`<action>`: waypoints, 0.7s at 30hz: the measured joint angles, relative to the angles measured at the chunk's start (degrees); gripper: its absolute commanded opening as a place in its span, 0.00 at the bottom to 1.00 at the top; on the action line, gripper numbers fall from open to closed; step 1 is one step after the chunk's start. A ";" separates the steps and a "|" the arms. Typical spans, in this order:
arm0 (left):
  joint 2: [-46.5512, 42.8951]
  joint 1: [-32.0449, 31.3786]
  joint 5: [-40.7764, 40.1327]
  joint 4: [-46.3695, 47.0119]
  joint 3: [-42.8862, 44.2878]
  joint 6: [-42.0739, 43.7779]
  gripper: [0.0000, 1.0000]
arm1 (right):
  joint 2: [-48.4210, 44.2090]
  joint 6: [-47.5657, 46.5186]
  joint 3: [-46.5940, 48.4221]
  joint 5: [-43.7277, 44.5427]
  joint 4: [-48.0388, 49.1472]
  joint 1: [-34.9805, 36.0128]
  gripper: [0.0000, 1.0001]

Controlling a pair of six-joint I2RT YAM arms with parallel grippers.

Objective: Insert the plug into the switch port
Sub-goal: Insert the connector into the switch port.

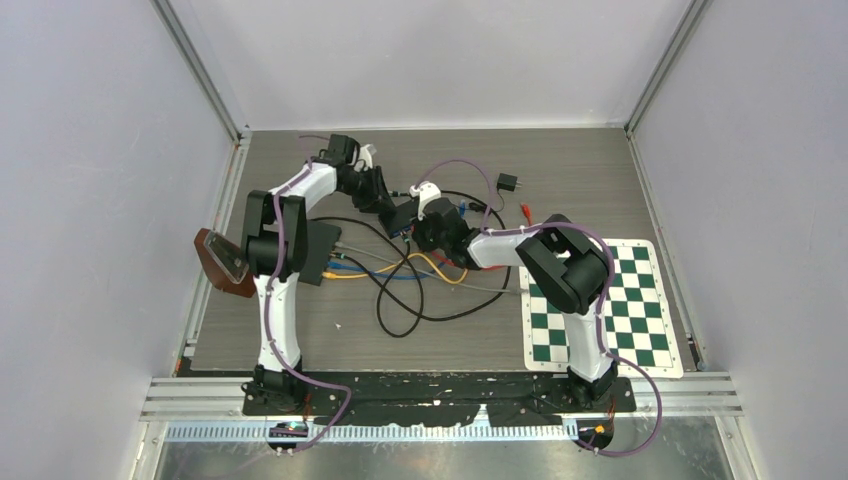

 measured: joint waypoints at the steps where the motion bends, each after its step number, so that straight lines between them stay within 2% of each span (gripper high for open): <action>1: -0.02 0.00 0.11 0.07 -0.02 0.52 0.31 | 0.00 0.00 0.02 -0.09 -0.02 0.00 0.05; 9: 0.00 0.00 1.20 -3.67 1.53 7.67 0.26 | 0.02 -3.78 1.11 -4.37 -2.25 -0.70 0.05; 16: 0.00 0.02 2.16 -6.14 2.51 12.55 0.27 | 0.17 -6.08 2.64 -6.99 -5.29 -1.31 0.05; 21: 0.11 0.02 2.45 -10.14 5.11 15.21 0.24 | 0.28 -7.52 3.67 -7.13 -7.15 -1.29 0.05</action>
